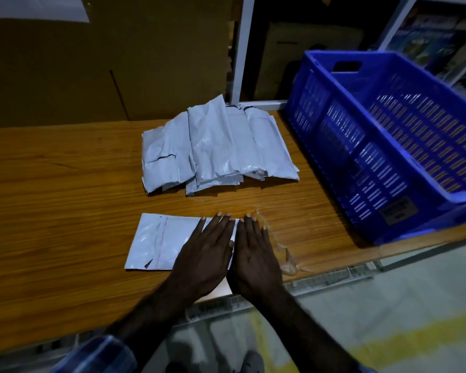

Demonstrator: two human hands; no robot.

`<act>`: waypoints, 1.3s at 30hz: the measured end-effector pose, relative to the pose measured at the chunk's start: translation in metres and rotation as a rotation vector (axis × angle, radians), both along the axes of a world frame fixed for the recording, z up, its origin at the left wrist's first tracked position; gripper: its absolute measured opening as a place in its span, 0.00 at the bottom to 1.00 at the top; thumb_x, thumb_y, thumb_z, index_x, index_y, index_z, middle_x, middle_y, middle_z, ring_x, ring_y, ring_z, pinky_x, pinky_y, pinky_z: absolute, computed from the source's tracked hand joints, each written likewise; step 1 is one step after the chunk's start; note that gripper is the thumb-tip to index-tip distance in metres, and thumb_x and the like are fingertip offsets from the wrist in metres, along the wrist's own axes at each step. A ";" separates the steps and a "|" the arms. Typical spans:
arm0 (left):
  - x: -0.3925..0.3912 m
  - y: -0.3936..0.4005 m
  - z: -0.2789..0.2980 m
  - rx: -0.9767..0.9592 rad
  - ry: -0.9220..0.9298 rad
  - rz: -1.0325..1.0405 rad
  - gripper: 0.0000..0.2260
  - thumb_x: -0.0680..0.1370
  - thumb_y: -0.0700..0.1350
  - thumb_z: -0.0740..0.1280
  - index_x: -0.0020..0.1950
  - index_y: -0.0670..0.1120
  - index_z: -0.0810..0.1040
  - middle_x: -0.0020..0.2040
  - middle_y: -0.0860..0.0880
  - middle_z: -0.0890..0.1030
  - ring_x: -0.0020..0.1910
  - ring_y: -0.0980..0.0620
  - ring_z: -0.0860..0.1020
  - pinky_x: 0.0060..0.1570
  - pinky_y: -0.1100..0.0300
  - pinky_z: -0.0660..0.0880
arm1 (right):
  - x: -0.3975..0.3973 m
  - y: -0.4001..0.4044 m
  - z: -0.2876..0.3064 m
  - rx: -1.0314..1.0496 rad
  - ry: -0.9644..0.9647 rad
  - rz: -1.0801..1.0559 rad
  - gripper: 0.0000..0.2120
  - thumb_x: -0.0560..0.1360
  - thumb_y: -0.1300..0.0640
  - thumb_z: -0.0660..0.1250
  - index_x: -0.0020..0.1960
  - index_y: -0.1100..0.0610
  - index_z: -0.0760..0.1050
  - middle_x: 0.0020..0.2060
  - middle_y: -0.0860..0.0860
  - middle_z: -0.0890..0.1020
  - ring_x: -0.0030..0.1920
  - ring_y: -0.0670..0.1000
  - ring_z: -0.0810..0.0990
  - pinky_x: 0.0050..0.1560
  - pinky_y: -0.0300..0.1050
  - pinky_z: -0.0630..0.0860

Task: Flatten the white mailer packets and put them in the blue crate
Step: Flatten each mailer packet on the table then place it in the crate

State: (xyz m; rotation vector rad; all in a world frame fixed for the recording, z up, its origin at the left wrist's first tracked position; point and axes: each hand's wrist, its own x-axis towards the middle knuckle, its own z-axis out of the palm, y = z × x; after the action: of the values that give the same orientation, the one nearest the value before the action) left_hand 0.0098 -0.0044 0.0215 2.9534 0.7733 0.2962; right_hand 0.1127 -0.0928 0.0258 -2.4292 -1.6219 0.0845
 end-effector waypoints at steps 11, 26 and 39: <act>0.000 0.005 -0.007 -0.009 -0.029 -0.001 0.23 0.83 0.48 0.47 0.73 0.41 0.69 0.73 0.44 0.70 0.75 0.47 0.63 0.71 0.44 0.60 | 0.018 0.002 -0.002 -0.026 -0.042 0.152 0.36 0.68 0.52 0.54 0.71 0.69 0.68 0.70 0.66 0.70 0.73 0.63 0.67 0.75 0.59 0.54; -0.032 0.002 -0.014 -0.012 -0.069 0.018 0.23 0.83 0.47 0.50 0.75 0.40 0.66 0.76 0.42 0.66 0.77 0.45 0.58 0.73 0.44 0.59 | -0.021 0.005 -0.020 0.208 0.029 0.124 0.24 0.78 0.62 0.54 0.72 0.69 0.67 0.73 0.65 0.67 0.76 0.61 0.62 0.75 0.58 0.58; -0.038 0.001 -0.010 -0.064 -0.101 0.183 0.25 0.83 0.50 0.48 0.75 0.38 0.65 0.76 0.42 0.65 0.76 0.44 0.61 0.72 0.45 0.57 | 0.009 0.018 0.005 0.079 -0.082 0.297 0.35 0.68 0.55 0.53 0.71 0.73 0.65 0.71 0.69 0.66 0.74 0.66 0.63 0.75 0.62 0.59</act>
State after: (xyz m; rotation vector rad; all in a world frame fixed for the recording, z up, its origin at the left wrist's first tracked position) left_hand -0.0279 -0.0031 0.0112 2.7883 1.0205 0.4206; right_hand 0.1217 -0.0752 0.0304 -2.1442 -1.9727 -0.0316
